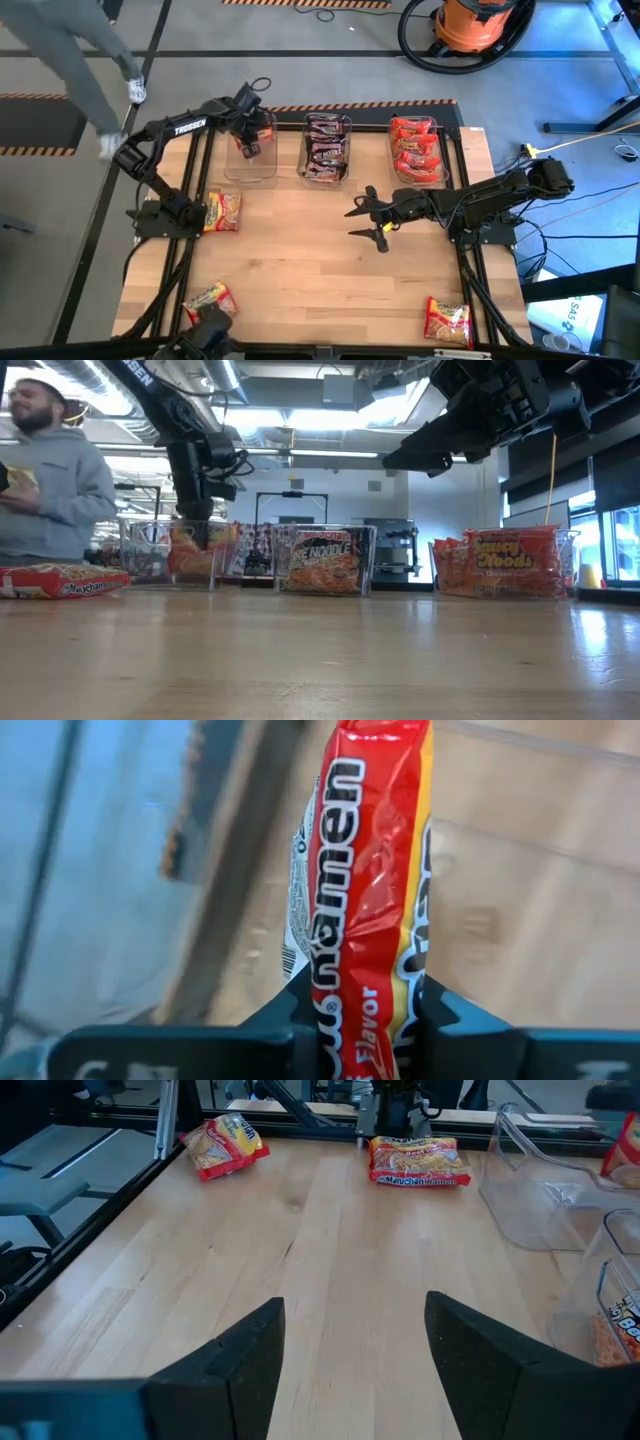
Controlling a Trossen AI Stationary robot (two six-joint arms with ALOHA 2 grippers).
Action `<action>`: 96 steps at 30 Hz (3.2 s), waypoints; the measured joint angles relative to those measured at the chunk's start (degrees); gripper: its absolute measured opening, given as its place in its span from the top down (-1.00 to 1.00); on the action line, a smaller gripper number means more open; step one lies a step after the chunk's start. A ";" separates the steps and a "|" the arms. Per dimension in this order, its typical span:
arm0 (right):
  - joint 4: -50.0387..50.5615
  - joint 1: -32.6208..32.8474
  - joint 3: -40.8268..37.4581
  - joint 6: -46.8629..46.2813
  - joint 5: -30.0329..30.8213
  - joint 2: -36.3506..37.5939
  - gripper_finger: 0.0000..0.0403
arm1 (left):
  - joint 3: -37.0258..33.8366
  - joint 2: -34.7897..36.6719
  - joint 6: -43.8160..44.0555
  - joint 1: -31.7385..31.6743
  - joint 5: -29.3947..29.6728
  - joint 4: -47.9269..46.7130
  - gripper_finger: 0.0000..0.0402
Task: Sort Maruchan noodles
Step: Put the red noodle pack into the left transparent bin
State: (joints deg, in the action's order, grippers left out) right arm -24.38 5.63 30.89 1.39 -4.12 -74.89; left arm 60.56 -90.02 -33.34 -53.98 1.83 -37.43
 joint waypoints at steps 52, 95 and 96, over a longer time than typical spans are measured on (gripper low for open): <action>-1.14 -0.02 0.00 0.42 0.02 0.00 -0.10 | 2.19 2.88 6.87 -3.12 1.28 7.72 0.32; -1.28 0.02 0.00 -9.61 1.10 0.00 -0.10 | -25.38 19.88 85.35 51.52 10.16 -27.57 0.32; -1.25 0.02 0.00 -10.09 0.97 0.01 -0.10 | -26.24 19.80 84.45 51.52 9.52 -26.25 0.32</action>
State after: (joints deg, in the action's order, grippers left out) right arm -25.63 5.65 30.89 -8.71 -3.15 -74.88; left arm 34.33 -70.22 51.11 -2.46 11.35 -63.67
